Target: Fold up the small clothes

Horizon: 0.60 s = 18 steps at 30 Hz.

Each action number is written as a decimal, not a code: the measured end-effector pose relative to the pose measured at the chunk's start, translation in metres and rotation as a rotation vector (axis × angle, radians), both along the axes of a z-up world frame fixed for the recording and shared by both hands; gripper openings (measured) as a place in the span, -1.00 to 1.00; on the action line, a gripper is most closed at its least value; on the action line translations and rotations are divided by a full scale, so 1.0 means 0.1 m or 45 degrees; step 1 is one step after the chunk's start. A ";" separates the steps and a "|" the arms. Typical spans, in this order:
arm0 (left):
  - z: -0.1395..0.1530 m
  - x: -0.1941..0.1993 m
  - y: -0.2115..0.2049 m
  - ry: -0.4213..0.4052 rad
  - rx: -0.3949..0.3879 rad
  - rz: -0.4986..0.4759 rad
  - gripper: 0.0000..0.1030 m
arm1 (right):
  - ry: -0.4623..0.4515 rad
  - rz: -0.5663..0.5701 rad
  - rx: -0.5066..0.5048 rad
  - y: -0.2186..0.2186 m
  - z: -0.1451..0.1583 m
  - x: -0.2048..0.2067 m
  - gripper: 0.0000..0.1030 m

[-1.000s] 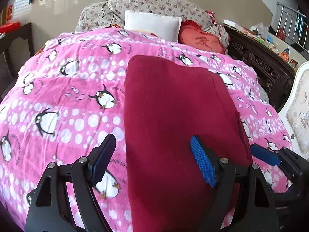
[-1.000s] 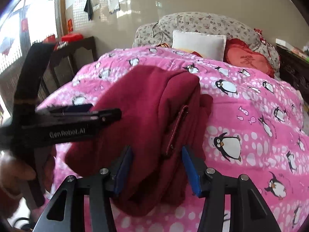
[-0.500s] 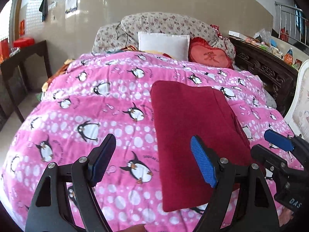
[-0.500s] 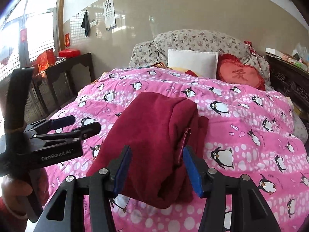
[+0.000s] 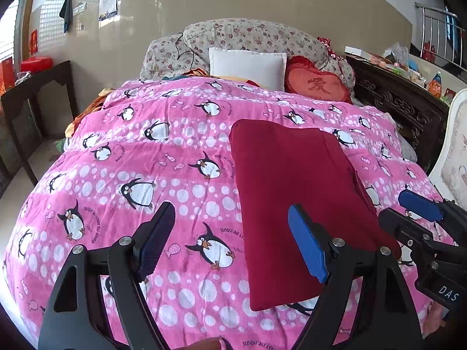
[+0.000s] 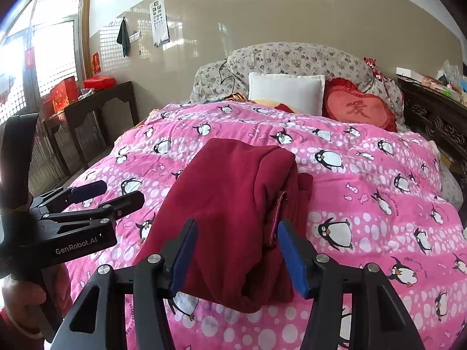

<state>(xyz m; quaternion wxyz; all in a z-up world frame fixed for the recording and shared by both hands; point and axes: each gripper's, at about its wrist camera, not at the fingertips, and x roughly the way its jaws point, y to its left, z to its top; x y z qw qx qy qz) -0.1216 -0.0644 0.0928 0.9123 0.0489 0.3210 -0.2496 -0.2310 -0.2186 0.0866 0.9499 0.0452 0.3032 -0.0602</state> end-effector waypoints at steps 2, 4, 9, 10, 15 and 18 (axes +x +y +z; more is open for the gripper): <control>0.00 0.00 -0.01 -0.001 0.001 0.001 0.56 | 0.001 0.001 0.001 -0.01 0.00 0.00 0.07; 0.00 -0.01 -0.01 0.001 0.002 -0.001 0.56 | 0.000 0.004 0.002 -0.01 -0.01 0.00 0.07; -0.02 -0.02 -0.03 0.003 0.003 -0.015 0.56 | 0.001 0.005 0.014 -0.03 -0.02 -0.01 0.08; -0.02 -0.02 -0.03 0.004 0.003 -0.016 0.56 | 0.003 0.003 0.012 -0.03 -0.02 0.00 0.08; -0.03 -0.01 -0.04 0.019 0.000 -0.025 0.56 | 0.009 0.010 0.016 -0.03 -0.02 0.00 0.08; -0.04 -0.01 -0.05 0.020 0.009 -0.027 0.56 | 0.012 0.014 0.019 -0.03 -0.02 0.01 0.08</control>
